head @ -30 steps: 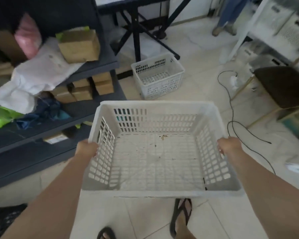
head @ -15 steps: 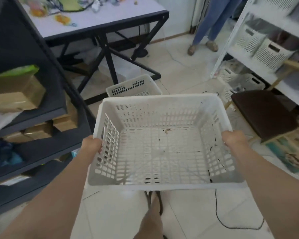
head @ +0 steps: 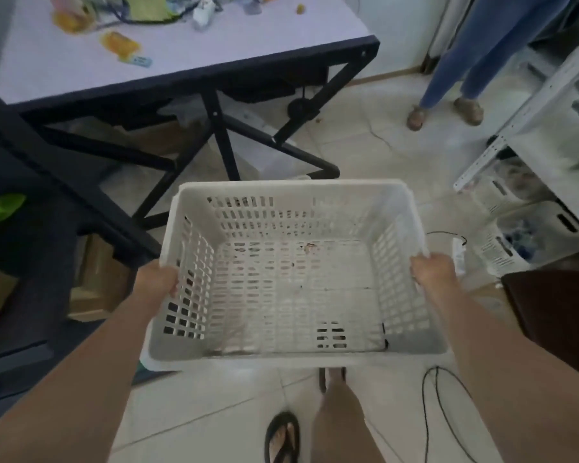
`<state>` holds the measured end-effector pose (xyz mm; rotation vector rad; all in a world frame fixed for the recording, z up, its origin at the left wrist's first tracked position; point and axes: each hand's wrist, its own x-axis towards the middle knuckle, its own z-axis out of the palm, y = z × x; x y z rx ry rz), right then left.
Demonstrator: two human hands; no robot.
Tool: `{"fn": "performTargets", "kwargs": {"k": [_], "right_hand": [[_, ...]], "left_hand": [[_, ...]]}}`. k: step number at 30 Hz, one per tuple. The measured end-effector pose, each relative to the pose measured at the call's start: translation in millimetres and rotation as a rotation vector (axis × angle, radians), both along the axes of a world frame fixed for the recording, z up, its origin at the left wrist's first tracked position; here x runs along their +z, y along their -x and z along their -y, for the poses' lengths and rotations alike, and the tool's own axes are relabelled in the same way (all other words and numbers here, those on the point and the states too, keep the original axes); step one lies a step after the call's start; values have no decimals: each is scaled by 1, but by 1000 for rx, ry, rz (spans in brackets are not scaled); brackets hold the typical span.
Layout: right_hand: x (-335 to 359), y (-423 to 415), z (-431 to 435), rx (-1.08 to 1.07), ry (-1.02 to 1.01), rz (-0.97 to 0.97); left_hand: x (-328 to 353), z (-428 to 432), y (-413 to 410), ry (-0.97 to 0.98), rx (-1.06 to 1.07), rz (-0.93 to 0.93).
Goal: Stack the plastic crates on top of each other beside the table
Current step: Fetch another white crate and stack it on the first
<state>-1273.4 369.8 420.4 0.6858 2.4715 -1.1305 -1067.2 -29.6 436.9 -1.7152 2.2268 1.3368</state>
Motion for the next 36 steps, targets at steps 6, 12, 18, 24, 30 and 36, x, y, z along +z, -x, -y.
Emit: {"fn": "performTargets", "kwargs": {"k": [6,12,18,24,30,36], "right_hand": [[-42,139,76,147,30,15],[-77,246,148,247,-5,32],[-126,319,214,312,-59,4],[-202,357,258,302,-54,14],[-236,369,283,284,-53,-13],[-174,361,285,381,-109,80]], "left_hand": [[-40,39,86,-9,110,-14],[-79,80,151,-63,247,3],[-129,125,209,-104,284,-12],[-203,172,247,-85,313,33],[-231,192,263,-68,325,32],[-175,174,270,-165,232,106]]}}
